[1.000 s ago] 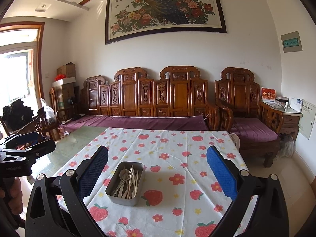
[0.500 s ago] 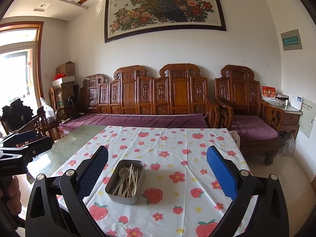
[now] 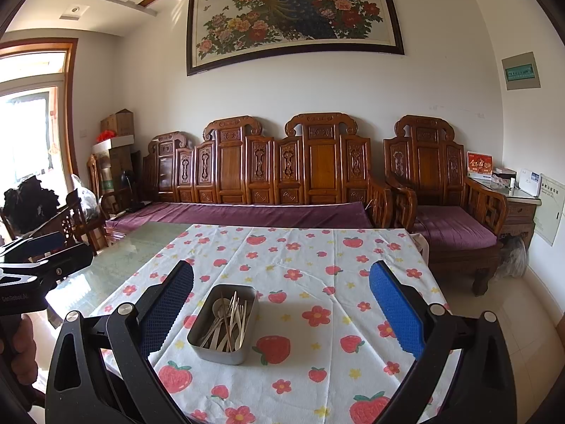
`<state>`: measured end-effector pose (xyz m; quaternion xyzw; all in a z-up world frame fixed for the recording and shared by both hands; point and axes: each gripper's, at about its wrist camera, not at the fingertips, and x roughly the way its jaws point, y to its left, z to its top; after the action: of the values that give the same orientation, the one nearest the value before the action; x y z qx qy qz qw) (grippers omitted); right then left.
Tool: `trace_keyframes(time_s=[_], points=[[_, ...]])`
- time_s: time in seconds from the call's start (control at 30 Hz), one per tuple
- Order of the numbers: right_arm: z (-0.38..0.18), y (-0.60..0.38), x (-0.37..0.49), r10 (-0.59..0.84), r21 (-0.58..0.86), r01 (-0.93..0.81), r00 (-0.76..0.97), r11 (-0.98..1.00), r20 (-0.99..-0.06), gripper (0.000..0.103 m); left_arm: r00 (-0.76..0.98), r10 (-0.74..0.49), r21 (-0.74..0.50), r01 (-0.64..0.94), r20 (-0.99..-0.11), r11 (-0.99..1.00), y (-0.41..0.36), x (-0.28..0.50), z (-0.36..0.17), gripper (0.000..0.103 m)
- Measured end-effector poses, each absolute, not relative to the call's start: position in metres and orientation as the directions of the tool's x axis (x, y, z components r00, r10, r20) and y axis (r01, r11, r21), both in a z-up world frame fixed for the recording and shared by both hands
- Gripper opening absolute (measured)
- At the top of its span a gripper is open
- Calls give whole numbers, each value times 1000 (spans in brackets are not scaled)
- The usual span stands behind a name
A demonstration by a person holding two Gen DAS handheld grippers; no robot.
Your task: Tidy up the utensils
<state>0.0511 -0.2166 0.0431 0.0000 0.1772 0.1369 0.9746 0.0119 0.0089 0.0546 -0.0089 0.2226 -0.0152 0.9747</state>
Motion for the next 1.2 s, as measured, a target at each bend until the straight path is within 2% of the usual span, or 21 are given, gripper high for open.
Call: trace_keyframes(time_s=[1.2], points=[[43, -217, 52, 266, 50, -266, 899, 963, -347, 100, 905, -36, -23, 29, -424, 999, 5, 8, 59, 95]])
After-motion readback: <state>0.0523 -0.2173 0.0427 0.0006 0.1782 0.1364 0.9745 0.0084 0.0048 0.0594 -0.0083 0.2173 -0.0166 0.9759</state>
